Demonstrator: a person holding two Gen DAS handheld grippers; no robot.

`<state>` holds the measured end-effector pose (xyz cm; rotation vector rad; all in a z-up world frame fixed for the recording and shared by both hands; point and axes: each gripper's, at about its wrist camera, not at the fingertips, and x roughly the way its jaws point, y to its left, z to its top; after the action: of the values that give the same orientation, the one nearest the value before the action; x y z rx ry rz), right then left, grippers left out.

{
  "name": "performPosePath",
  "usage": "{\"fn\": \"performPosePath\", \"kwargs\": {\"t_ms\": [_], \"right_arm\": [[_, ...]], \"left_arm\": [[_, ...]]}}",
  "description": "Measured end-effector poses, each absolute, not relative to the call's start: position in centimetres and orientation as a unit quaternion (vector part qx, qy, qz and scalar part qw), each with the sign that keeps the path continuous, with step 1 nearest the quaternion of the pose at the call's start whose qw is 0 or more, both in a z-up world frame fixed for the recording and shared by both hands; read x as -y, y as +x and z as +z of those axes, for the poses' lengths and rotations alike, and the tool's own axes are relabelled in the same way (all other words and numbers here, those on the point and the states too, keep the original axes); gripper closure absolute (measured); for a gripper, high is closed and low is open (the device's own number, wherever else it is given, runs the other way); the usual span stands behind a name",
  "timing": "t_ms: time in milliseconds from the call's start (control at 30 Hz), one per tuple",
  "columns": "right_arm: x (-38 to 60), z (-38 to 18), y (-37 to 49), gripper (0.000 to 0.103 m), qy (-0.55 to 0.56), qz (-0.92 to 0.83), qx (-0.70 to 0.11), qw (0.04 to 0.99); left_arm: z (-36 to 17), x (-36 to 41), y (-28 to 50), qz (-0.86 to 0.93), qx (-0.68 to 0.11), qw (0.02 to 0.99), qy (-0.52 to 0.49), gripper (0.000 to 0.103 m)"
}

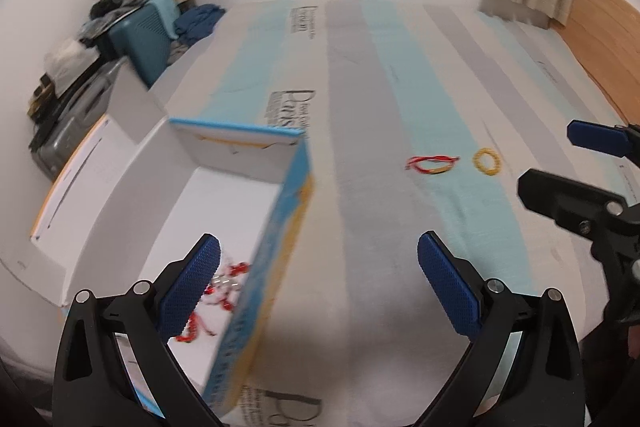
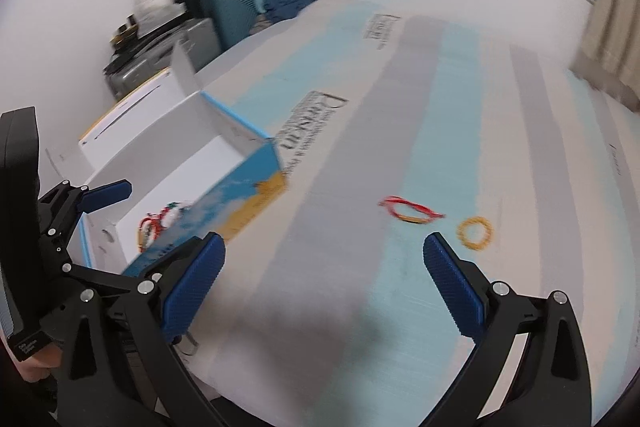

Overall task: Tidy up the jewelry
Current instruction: 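Move both tools back over the bed toward the second red bracelet and yellow bracelet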

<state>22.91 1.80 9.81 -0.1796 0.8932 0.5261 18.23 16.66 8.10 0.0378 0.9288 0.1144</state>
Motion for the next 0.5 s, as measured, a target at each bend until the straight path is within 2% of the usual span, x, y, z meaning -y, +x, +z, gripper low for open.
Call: {"fn": "performPosePath", "kwargs": {"t_ms": [267, 500], "right_arm": [[5.8, 9.6, 24.9, 0.008, -0.063, 0.200, -0.425, 0.881], [9.9, 6.5, 28.5, 0.008, -0.055, 0.172, -0.441, 0.879]], "left_arm": [[8.2, -11.1, 20.8, 0.030, -0.434, 0.900, 0.025, 0.006], [5.4, -8.2, 24.9, 0.018, -0.427, 0.904, 0.017, 0.006]]}}
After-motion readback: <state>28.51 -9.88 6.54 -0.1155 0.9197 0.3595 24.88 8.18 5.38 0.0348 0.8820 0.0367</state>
